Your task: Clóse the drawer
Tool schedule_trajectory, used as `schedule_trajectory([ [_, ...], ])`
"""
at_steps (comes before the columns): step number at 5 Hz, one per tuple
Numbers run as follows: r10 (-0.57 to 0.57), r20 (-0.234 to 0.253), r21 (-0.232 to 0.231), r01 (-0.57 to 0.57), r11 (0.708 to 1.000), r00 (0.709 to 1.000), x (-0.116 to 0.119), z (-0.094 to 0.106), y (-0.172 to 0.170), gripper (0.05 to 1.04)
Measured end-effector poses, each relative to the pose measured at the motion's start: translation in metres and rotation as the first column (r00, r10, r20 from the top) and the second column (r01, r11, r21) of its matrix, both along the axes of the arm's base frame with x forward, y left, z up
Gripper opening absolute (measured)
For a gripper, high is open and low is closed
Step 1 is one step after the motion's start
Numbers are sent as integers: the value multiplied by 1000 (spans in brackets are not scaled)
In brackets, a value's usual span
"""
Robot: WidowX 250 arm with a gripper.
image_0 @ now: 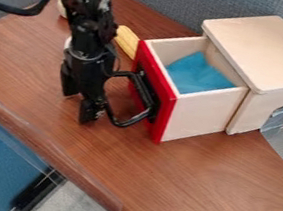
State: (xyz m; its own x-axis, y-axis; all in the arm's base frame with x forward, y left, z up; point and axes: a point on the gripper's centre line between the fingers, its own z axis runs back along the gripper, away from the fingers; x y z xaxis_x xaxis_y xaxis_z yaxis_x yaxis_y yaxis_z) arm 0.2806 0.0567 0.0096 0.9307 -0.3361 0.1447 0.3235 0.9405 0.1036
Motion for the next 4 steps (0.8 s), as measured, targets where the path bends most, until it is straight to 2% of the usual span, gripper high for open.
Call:
schedule_trajectory([
  [2, 38, -26, -11, -38, 999, 999, 4, 0, -6, 1001],
  [4, 83, -29, -39, -84, 996, 996, 27, -3, -25, 1001],
])
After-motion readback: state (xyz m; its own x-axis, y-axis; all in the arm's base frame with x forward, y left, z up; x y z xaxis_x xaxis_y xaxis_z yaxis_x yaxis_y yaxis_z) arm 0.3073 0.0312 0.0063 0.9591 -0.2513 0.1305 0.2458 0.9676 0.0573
